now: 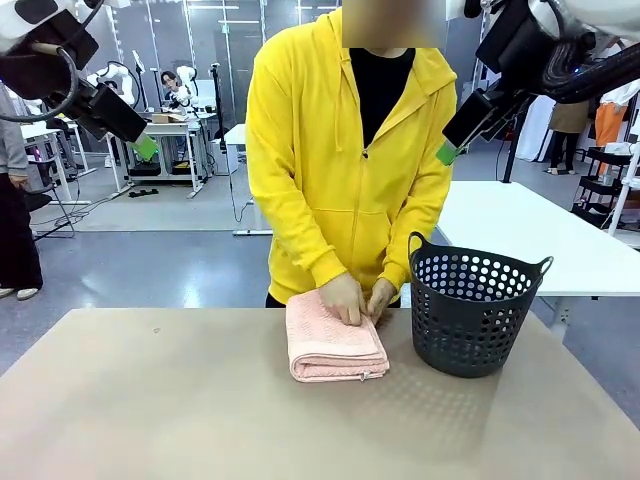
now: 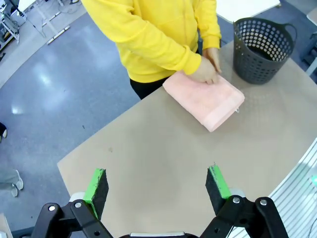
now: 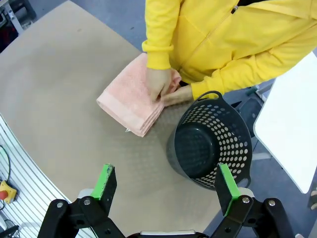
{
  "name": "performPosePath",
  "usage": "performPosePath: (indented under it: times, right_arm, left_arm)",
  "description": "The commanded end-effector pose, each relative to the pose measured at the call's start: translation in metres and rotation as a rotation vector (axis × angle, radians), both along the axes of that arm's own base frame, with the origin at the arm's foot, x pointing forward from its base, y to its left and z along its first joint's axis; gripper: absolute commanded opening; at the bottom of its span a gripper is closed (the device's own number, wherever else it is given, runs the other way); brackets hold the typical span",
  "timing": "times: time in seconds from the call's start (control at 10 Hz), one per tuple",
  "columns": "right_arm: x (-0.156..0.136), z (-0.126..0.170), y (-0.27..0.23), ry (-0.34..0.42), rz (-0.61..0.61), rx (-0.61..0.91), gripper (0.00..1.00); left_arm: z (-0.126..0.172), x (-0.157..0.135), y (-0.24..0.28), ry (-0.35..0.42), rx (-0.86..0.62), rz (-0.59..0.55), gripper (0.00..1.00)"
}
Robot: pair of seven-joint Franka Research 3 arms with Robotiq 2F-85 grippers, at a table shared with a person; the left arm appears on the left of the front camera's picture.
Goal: Fold the towel.
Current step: Pick up the 100 cm Hotel Towel and place it on the left side of the table.
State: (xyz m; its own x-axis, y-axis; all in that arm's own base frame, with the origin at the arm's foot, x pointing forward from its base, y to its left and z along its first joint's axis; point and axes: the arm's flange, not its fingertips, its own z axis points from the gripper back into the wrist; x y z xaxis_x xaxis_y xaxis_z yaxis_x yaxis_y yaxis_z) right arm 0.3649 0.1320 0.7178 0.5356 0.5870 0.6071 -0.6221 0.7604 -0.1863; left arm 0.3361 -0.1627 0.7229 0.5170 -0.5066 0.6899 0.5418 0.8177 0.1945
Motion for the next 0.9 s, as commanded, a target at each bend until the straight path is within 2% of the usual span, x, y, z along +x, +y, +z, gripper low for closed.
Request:
performPosePath:
  times: [0.0, 0.8]
  right_arm:
    - [-0.0016, 0.001, 0.0003, 0.004, -0.005, -0.007, 1.0]
    - [-0.0016, 0.001, 0.0003, 0.004, -0.005, -0.007, 1.0]
  left_arm:
    - [0.0029, -0.001, -0.0009, 0.013, -0.008, 0.008, 1.0]
    - [0.0029, -0.001, -0.0009, 0.013, -0.008, 0.008, 1.0]
